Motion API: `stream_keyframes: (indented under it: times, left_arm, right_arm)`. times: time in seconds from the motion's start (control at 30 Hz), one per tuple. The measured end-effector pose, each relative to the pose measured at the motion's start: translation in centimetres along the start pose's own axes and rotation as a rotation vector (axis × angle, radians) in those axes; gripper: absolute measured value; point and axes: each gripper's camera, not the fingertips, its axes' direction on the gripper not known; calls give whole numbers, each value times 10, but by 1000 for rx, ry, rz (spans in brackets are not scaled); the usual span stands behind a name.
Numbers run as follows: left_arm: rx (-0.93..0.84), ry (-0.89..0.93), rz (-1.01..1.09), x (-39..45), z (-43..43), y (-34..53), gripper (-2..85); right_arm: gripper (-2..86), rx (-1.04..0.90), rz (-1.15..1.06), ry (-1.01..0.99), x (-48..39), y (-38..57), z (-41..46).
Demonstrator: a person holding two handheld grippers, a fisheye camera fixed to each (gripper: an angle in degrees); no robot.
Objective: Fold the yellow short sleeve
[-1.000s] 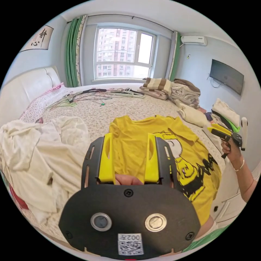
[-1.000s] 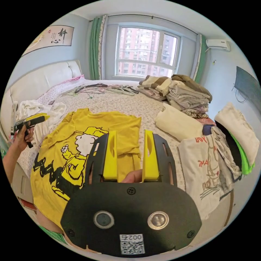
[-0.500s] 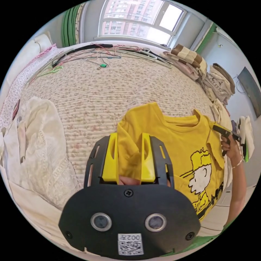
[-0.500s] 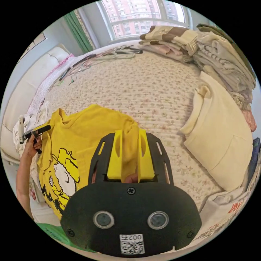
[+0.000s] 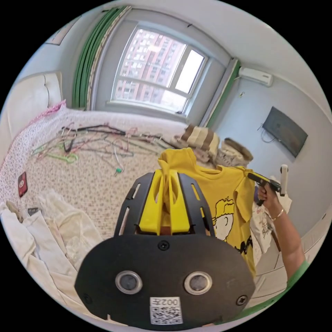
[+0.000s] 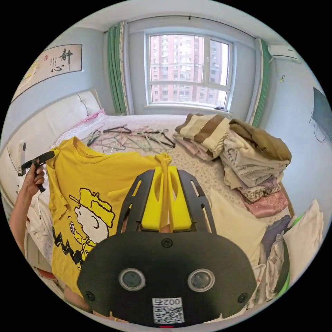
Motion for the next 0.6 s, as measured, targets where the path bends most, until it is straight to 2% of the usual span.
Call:
stream_keyframes:
  times: [0.13,0.3,0.47,0.6]
  left_arm:
    - [-8,80,17,-2,-35,53,-9]
    - [-21,102,83,4,-91,202,-9]
    - [-8,118,71,16,-141,343,-9]
    - [2,153,-74,18,-163,451,-10]
  right_arm:
    - [-8,23,0,-116,12,73,-45]
    - [-7,41,-54,-201,0,201,-104]
    - [-6,50,-154,-139,-32,330,-170]
    - [0,-37,-101,-91,-51,432,-198]
